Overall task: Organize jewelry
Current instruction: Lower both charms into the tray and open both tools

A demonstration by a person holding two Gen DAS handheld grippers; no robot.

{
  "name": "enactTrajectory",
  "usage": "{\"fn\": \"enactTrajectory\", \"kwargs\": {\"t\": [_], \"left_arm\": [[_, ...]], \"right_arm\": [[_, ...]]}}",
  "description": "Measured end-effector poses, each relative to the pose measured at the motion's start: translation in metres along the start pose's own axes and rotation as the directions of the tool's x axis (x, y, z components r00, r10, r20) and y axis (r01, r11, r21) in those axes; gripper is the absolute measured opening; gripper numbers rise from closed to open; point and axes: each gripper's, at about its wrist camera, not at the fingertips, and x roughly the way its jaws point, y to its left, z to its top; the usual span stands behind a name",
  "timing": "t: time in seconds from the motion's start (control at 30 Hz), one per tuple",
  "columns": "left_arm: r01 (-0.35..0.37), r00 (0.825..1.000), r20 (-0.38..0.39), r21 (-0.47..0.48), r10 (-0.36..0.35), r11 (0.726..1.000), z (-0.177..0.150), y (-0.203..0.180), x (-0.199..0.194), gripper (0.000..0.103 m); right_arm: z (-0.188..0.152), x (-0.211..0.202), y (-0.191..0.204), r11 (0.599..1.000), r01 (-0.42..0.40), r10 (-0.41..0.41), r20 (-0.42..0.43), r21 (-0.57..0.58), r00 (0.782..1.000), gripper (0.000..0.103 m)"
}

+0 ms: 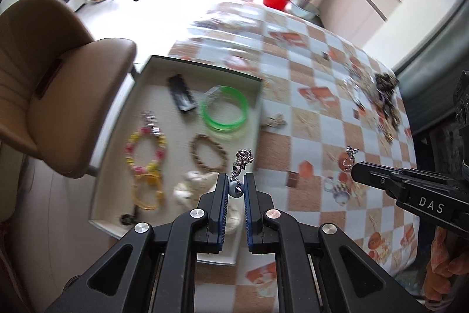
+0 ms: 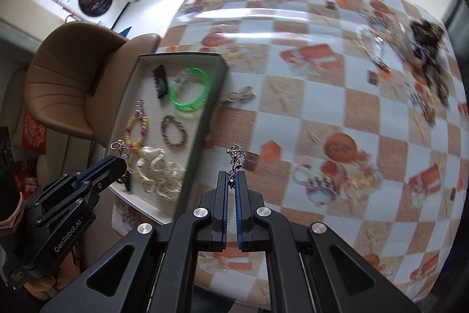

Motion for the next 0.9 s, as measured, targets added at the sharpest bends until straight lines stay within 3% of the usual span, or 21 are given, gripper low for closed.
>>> {"fn": "enactTrajectory", "kwargs": {"t": [0.4,0.9], "left_arm": [[-0.055,0.998,0.007,-0.088,0.056,0.995,0.006,0.059,0.008,0.013],[-0.061,0.998,-0.021,-0.108,0.059,0.992,0.012,0.072,0.039,0.013]], "right_arm": [[0.028,0.023,0.059,0.993,-0.031,0.029,-0.013,-0.111,0.999,0.004],[0.046,0.048,0.077,0.989,-0.025,0.02,-0.041,-0.145,0.999,0.004]]}}
